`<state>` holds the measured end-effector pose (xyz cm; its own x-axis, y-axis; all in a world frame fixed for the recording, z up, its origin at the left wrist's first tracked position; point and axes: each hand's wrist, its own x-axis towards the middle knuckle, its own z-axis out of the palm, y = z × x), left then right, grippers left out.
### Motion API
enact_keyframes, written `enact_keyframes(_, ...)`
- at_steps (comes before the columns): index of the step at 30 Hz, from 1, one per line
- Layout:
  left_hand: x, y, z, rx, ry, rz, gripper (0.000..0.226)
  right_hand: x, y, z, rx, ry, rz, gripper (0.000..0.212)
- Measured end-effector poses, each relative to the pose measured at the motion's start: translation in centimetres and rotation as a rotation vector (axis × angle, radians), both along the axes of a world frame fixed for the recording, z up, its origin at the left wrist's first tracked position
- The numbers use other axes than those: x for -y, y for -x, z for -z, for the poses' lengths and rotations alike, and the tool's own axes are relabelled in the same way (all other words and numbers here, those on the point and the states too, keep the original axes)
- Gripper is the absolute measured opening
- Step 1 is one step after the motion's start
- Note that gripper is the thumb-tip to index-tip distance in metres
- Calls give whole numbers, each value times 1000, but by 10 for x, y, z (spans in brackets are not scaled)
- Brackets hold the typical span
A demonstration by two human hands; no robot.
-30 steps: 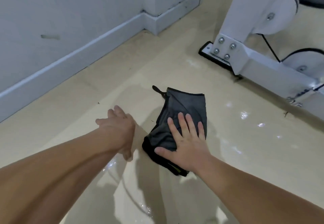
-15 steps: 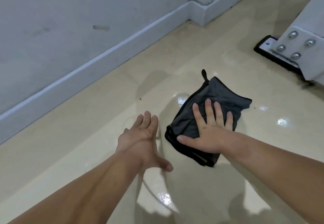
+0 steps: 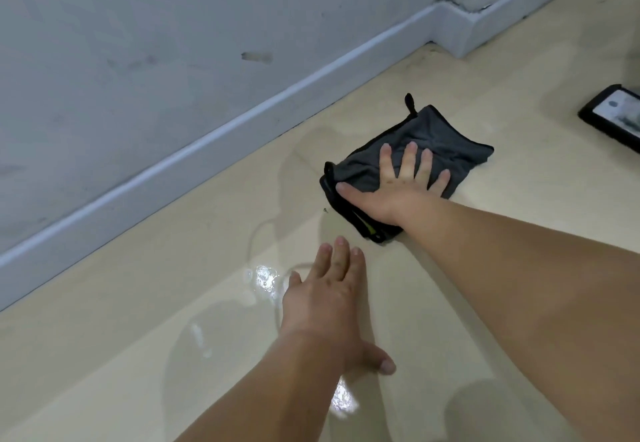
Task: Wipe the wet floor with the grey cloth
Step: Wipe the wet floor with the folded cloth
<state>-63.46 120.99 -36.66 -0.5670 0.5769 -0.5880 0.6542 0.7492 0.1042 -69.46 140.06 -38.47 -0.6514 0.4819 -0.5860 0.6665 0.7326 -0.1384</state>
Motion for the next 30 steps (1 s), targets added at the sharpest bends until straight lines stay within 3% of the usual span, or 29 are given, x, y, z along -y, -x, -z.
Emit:
enact_keyframes(5, 3, 2, -3, 2, 3, 3, 153, -3, -20, 10, -79, -54, -110, 120)
enact_keyframes(13, 1, 0, -6, -17, 23, -48, 158, 15, -154, 21, -193, -251, -336, 89)
enact_keyframes(19, -15, -19, -16, -158, 139, -15, 156, 45, -256, 21, -250, -186, -436, 85)
enact_keyframes(21, -26, -38, -20, -239, 198, 51, 147, 44, -298, 16, -224, -157, -477, 84)
enact_keyframes(24, -46, -79, -26, -380, 72, 248, 108, 45, -349, 12, -258, -132, -384, 86)
enact_keyframes(27, -71, -134, -25, -204, -180, 408, 92, 42, -385, 8, -185, -117, -233, 93)
enact_keyframes(30, -85, -190, -10, -2, -266, 695, 84, 41, -417, 1, -32, -124, -108, 106)
